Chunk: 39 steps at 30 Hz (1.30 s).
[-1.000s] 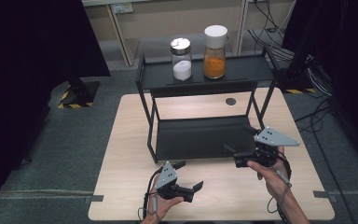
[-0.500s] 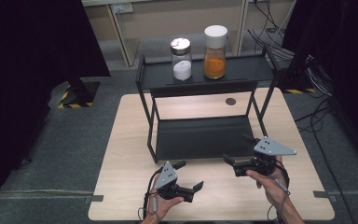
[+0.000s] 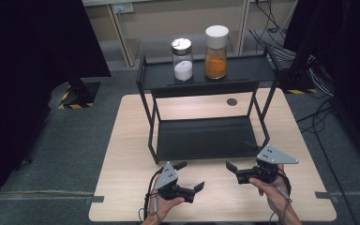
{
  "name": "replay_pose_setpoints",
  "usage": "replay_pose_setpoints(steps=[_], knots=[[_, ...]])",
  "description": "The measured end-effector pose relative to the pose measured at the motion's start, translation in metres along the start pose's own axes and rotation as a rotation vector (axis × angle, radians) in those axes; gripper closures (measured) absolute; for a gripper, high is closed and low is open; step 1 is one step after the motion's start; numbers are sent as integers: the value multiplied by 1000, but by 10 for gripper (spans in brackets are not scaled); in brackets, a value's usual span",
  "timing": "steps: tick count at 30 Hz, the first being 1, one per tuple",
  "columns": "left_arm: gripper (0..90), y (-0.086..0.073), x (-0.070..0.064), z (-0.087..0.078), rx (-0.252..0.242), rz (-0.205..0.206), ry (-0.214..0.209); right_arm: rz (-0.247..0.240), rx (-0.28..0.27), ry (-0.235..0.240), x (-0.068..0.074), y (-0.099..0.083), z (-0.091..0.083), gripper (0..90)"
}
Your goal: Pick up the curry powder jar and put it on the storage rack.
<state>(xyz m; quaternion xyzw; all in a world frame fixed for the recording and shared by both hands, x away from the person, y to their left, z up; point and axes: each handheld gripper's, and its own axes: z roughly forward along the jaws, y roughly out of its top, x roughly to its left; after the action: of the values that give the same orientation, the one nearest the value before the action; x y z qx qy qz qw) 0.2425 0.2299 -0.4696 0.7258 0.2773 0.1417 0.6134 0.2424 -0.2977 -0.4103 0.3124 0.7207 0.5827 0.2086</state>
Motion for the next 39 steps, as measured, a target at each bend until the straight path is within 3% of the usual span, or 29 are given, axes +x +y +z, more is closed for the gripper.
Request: replay_pose_setpoints(steps=[17,39], knots=[[19,0,0,0,-2,-2,0,8,4,-4,-2,-22,-3,4],[19,0,-1,-1,-3,1,-1,20,0,3,-6,-29,-5,4]])
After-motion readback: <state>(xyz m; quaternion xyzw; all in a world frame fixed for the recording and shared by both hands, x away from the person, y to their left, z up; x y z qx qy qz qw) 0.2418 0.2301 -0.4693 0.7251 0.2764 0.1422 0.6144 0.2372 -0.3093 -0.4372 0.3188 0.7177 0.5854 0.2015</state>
